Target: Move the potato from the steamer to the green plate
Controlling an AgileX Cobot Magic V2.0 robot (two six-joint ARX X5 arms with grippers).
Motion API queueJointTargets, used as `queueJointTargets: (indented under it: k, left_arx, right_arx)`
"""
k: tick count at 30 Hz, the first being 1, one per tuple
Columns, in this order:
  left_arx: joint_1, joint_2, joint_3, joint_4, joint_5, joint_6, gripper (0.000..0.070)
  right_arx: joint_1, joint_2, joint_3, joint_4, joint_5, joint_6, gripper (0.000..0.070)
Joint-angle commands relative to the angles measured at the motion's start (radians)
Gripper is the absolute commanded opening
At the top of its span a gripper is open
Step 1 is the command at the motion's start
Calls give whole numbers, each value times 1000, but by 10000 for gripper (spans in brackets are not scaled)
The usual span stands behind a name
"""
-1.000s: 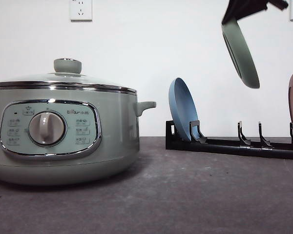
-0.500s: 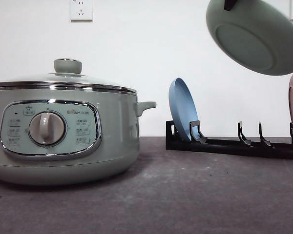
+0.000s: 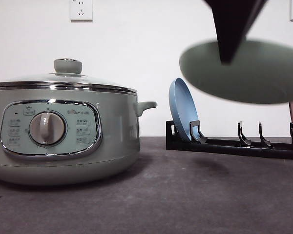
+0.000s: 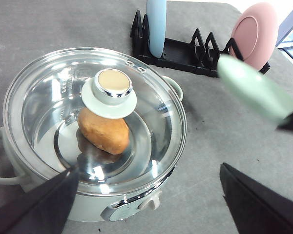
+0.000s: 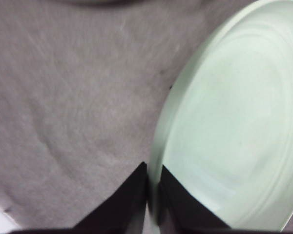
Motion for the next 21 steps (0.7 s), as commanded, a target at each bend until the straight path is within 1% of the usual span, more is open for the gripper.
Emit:
queueJointTargets:
  k: [1, 6, 11, 13, 21]
  left_arx:
    - [-2, 6, 26, 11, 5, 8, 592]
    - [-2, 6, 26, 11, 5, 8, 592]
    - [-2, 6, 26, 11, 5, 8, 592]
    - [-2, 6, 26, 11, 5, 8, 592]
    - [-2, 6, 26, 11, 5, 8, 592]
  right_arx:
    - [26, 11, -31, 42, 19, 31, 6]
    - [69, 22, -175, 163, 19, 54, 6]
    - [88, 63, -267, 269, 29, 65, 5]
    - [96, 90, -288, 296, 45, 66, 6]
    - [139, 226, -307, 334, 43, 90, 6]
